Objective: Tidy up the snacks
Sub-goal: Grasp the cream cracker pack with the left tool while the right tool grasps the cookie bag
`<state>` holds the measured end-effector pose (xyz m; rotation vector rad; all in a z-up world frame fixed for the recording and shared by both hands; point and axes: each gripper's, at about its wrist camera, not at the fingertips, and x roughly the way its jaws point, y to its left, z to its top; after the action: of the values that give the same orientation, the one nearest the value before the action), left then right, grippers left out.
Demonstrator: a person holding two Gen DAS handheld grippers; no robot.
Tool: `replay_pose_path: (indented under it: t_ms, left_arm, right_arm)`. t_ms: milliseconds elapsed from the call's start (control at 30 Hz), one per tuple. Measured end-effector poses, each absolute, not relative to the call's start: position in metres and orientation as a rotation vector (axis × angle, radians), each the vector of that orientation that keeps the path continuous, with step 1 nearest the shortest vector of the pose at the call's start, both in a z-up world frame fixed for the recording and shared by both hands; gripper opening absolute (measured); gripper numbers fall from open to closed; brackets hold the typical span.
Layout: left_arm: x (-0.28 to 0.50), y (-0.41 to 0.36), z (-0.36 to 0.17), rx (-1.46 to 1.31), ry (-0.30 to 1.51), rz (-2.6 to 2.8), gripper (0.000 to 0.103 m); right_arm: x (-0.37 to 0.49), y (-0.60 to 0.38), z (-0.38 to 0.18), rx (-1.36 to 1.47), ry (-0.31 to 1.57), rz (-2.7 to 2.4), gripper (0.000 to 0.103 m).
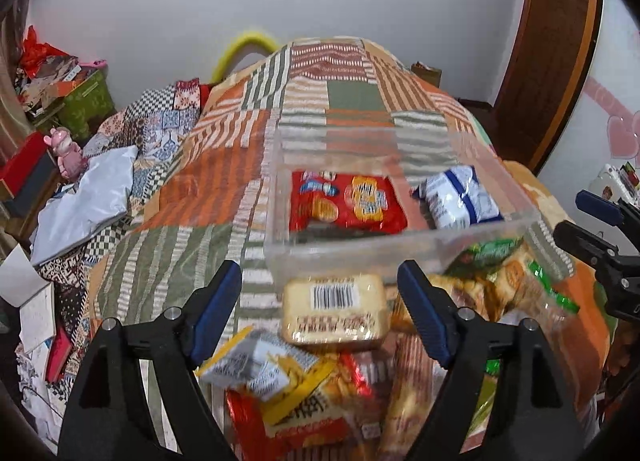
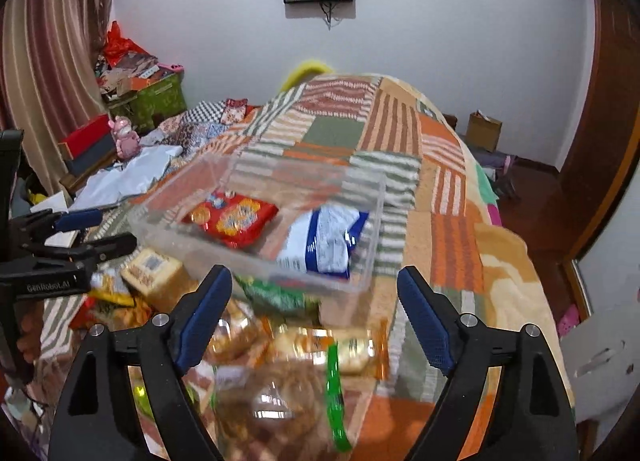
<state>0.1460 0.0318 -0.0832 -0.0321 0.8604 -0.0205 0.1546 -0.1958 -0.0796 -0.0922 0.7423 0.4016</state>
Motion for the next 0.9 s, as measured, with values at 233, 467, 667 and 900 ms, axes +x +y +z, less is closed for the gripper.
replay_pose_path:
  t_ms: [233, 467, 667, 900]
  left_arm:
    - [0.141, 0.033, -0.108, -0.04, 0.929, -0.025, 0.081]
    - [0.147, 0.023, -0.128, -0.045, 1.001, -0.068, 0.081]
    - [0.153, 0.018, -0.138, -0.022, 1.016, -0.063, 0.081]
    - [0.159, 0.019, -0.144, -0.041, 1.016, -0.06, 0.081]
  right_arm:
    - [0.143, -0.203, -0.108, -0.072, 0.824, 0.401, 0.083]
    - [0.134, -0.207, -0.124, -0.062, 0.867, 0.407, 0.084]
    - [0.132, -0.211, -0.13, -0.006, 0.894, 0.428, 0.088]
    - [0.133, -0.208, -0.14, 0.036, 0.936, 0.466, 0.093]
